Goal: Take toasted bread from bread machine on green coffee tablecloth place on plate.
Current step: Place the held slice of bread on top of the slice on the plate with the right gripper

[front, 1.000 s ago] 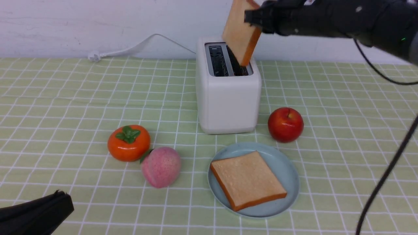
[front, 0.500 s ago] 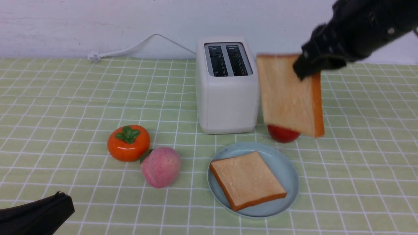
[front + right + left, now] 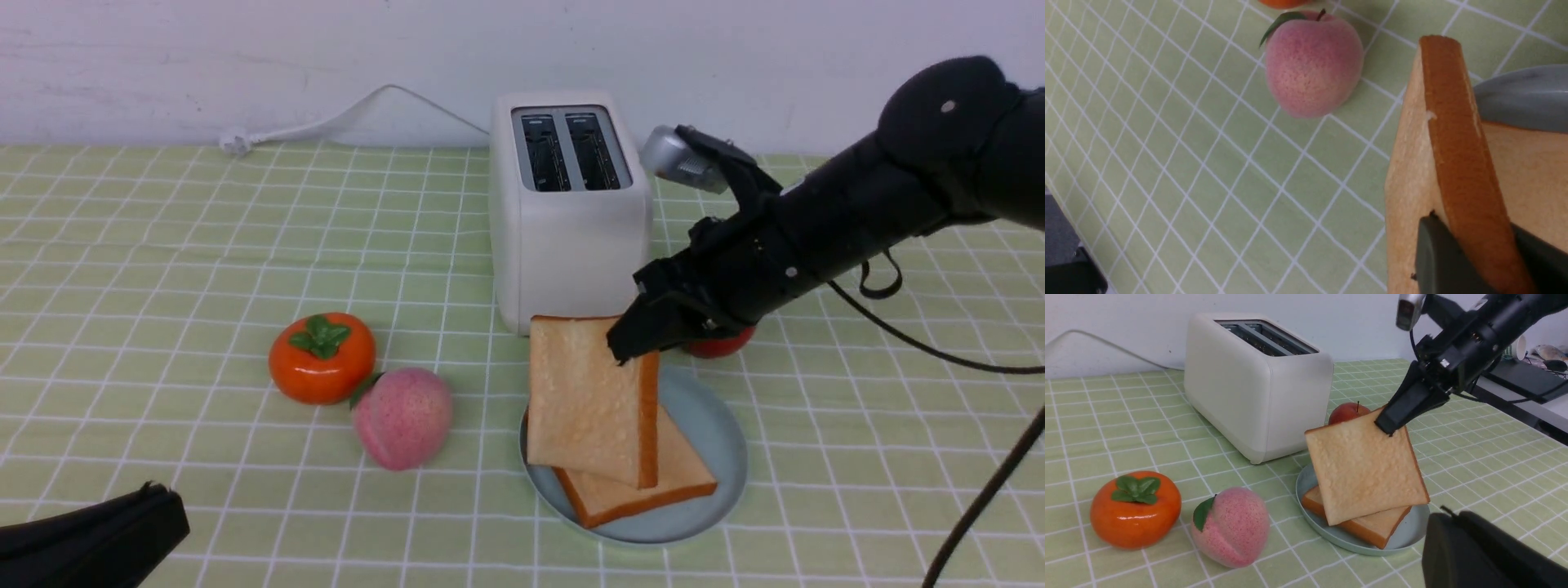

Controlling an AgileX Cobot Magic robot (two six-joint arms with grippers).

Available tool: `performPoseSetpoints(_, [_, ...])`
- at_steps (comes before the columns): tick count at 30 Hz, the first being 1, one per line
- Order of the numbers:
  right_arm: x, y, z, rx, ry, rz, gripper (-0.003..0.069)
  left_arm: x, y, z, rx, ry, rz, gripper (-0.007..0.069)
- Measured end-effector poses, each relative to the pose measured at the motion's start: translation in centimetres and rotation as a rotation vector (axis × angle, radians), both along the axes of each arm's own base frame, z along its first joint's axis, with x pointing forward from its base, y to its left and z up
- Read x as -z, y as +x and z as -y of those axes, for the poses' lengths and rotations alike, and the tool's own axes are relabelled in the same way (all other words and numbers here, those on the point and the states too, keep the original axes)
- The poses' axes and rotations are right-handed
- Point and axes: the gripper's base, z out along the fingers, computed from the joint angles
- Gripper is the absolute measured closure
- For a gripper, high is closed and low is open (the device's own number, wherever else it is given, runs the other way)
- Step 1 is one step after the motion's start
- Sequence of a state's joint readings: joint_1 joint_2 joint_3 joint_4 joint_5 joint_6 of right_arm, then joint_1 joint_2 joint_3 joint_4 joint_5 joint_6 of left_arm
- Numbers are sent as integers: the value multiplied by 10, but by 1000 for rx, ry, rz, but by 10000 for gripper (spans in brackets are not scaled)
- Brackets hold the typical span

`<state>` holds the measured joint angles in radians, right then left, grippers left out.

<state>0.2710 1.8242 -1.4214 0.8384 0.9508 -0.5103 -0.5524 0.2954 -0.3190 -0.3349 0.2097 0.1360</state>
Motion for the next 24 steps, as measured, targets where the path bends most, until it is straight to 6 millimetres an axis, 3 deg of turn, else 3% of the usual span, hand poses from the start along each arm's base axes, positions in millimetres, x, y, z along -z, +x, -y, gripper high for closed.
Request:
performPoseSetpoints(9, [20,12,8,79,-22,-67,533,0,0,0,0,0,-1,631])
performPoseSetpoints(15, [19,13,15,63,-115,-11,350,0,0,0,0,0,-1,631])
performPoseSetpoints(17, [5,13,18,63,-143,29,239,0,0,0,0,0,-1,631])
performPoseSetpoints(19, [-7,11,20,68,-161,57,197,0,0,0,0,0,-1,631])
performPoseSetpoints(20, [-11,10,21,68,-166,62,189,0,0,0,0,0,-1,631])
performPoseSetpoints(24, [-58,-5,34,87,-266,139,189,0,0,0,0,0,-1,631])
